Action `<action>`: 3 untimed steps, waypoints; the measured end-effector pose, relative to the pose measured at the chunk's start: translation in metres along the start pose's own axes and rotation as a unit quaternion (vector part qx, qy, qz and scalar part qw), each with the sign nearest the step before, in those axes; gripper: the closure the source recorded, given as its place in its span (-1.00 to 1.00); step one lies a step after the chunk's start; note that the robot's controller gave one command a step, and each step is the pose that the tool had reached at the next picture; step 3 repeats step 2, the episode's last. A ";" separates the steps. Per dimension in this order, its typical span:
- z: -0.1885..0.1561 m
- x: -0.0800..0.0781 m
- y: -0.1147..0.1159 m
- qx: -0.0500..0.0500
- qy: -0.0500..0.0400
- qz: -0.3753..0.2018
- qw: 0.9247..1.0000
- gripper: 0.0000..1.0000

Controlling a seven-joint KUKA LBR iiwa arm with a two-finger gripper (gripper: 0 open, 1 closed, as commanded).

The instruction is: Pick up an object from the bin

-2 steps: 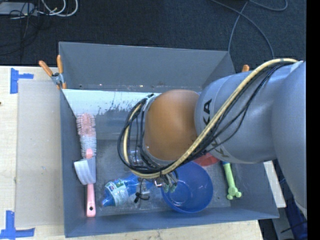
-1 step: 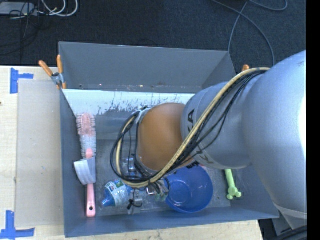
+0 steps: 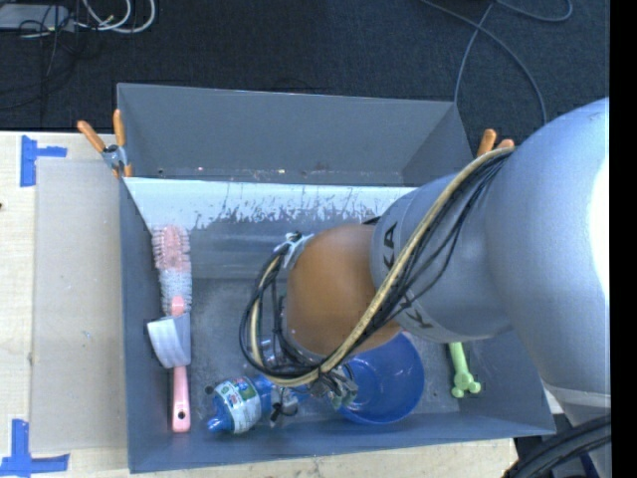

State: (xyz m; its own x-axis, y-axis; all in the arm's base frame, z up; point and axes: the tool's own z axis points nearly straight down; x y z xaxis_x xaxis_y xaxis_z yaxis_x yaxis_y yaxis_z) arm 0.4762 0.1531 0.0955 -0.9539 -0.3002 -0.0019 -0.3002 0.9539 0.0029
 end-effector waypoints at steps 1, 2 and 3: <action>0.000 0.000 0.000 0.000 0.000 0.001 1.000 1.00; -0.067 -0.004 0.004 0.000 0.004 0.001 1.000 1.00; -0.067 -0.004 0.004 0.000 0.004 0.001 1.000 1.00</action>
Offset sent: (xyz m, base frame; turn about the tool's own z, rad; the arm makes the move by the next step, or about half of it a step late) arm 0.0088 0.0112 0.1344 0.0063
